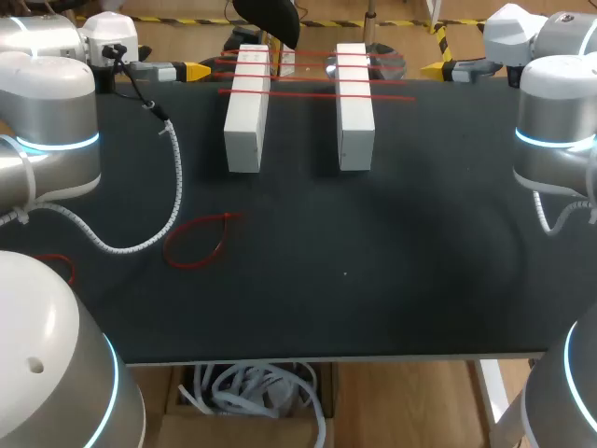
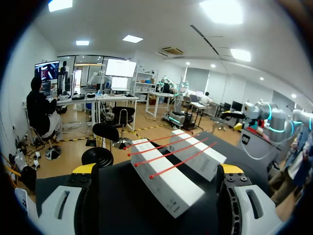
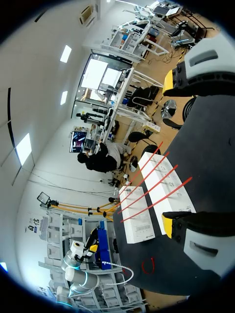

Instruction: Grab the tape and strap the tape.

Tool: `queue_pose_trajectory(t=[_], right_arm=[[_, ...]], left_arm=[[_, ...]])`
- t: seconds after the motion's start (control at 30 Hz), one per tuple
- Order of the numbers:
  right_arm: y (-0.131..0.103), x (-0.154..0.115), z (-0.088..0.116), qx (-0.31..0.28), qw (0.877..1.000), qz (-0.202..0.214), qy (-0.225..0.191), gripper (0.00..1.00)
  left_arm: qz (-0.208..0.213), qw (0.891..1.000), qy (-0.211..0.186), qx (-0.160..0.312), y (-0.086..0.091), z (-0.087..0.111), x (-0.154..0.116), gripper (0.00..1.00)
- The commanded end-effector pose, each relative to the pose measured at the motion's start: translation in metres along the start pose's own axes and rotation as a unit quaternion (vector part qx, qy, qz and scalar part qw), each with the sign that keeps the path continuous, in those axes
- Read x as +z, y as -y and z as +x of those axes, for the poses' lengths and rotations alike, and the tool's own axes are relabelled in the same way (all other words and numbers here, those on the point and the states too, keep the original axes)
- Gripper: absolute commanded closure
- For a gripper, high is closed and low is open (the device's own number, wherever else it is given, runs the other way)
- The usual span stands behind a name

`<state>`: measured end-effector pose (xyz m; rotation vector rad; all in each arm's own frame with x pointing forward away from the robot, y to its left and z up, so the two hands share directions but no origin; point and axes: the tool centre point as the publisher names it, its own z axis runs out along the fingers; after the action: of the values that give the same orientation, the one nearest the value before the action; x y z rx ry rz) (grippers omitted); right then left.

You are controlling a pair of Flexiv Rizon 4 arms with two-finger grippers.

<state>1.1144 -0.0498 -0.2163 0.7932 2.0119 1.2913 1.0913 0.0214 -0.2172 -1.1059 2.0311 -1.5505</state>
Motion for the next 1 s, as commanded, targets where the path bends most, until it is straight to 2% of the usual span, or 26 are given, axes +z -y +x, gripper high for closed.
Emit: queue_pose_trajectory(t=[0.03,0.37,0.53,0.77,0.9,1.0], right_arm=[[0.0,0.0,0.0,0.0,1.0,0.0,0.0,0.0],[0.0,0.0,0.0,0.0,1.0,0.0,0.0,0.0],[0.0,0.0,0.0,0.0,1.0,0.0,0.0,0.0],[0.0,0.0,0.0,0.0,1.0,0.0,0.0,0.0],[0.0,0.0,0.0,0.0,1.0,0.0,0.0,0.0],[0.0,0.0,0.0,0.0,1.0,0.0,0.0,0.0]], left_arm=[[0.001,1.0,0.0,0.0,-0.001,0.0,0.0,0.0],[0.001,1.0,0.0,0.0,-0.001,0.0,0.0,0.0],[0.005,0.999,-0.033,0.031,-0.001,0.004,-0.001,0.0],[0.003,0.987,-0.131,0.099,-0.008,0.019,-0.004,0.0],[0.009,0.967,-0.207,0.151,-0.013,0.031,-0.007,0.0],[0.029,0.951,-0.252,0.179,-0.016,0.039,-0.01,0.0]])
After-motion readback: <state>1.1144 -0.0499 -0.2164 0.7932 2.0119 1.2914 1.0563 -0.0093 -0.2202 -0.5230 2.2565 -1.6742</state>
